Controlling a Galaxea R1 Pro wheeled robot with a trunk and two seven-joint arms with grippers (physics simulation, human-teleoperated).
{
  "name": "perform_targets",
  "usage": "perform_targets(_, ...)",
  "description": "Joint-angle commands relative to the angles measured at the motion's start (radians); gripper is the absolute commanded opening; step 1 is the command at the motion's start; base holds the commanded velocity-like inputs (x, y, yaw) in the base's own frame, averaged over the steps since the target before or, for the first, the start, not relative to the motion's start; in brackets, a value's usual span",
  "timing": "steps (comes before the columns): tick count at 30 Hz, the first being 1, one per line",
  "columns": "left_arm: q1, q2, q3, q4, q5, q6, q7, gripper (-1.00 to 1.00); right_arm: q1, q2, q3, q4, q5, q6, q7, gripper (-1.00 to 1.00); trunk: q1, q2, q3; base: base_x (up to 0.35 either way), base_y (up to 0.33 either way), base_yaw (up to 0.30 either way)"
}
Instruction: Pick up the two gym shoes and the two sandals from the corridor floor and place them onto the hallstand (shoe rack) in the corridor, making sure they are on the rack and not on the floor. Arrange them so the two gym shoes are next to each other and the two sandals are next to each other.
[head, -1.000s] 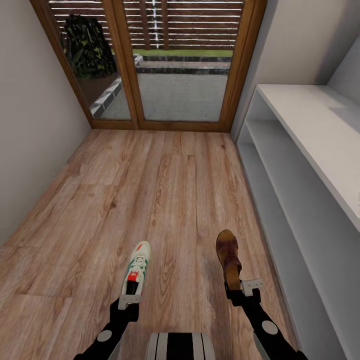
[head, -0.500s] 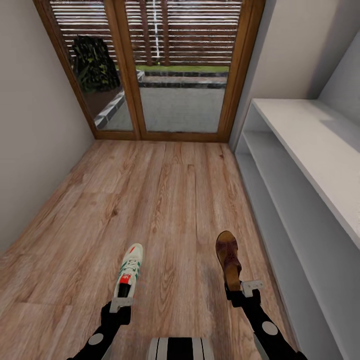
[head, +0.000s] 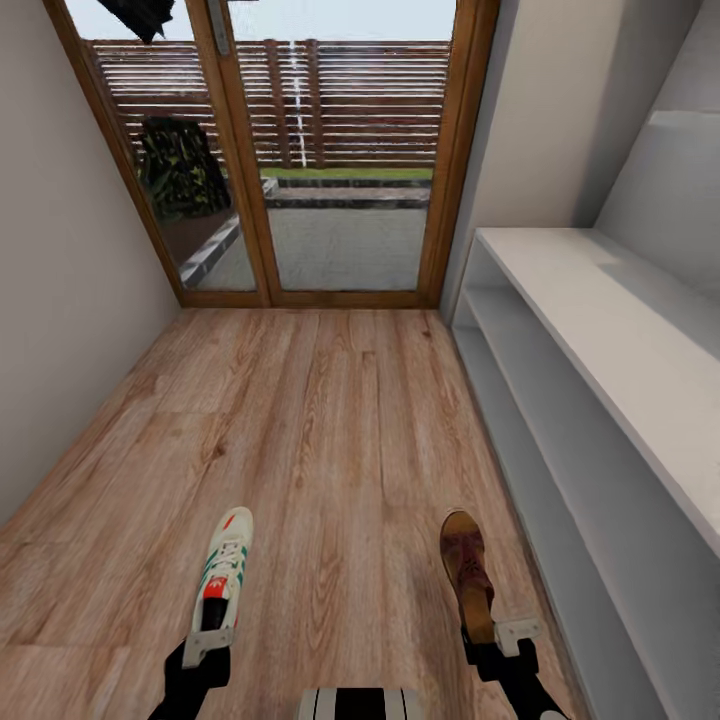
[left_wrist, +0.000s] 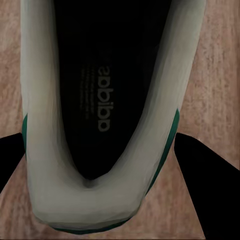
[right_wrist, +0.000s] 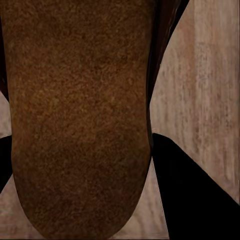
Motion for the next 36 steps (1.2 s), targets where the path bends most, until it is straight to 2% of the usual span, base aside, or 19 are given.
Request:
perform_targets(1,0.006,0.000,0.003,0.000,-0.001,-0.005,0.000,-1.00,-0.001,0.000,0.004,0.015,-0.002,-0.016,-0.001,-1.00,-0.001,0.000,0.005,0.000,0.000,-0.145)
perform_targets(4,0.031,0.004,0.005,-0.001,0.011,-0.025,0.000,-1.00,-0.001,-0.001,0.004,0.063,-0.002,-0.062,-0.002,-1.00,-0.002,0.001,0.021,0.000,0.000,-0.145)
perform_targets(9,0.067,0.014,0.018,0.005,0.023,-0.095,0.000,-1.00,-0.001,-0.001,0.004,0.154,-0.002,-0.141,-0.003,-1.00,-0.004,0.002,0.048,0.000,0.000,-0.145)
perform_targets(15,0.089,0.017,0.021,0.000,0.025,-0.115,0.000,-1.00,-0.001,0.001,0.004,0.218,-0.004,-0.213,-0.004,-1.00,-0.007,0.003,0.080,0.000,0.000,-0.143)
perform_targets(19,0.095,0.018,0.022,-0.001,0.025,-0.117,0.000,-1.00,-0.001,0.003,0.004,0.231,-0.004,-0.225,-0.004,-1.00,-0.009,0.004,0.101,0.000,0.000,-0.142)
perform_targets(23,0.097,0.017,0.022,-0.002,0.025,-0.118,0.000,-1.00,-0.001,0.004,0.004,0.236,-0.004,-0.228,-0.004,-1.00,-0.024,0.032,0.119,0.000,0.000,-0.141)
perform_targets(28,0.097,0.016,0.022,-0.003,0.026,-0.119,-0.002,-1.00,-0.001,0.005,0.004,0.243,-0.004,-0.228,-0.003,-1.00,-0.024,0.032,0.127,0.011,0.026,-0.137)
perform_targets(36,0.097,0.016,0.021,-0.003,0.027,-0.120,-0.002,-1.00,-0.001,0.005,0.004,0.243,-0.004,-0.228,-0.003,-1.00,-0.024,0.032,0.138,0.081,0.251,-0.134)
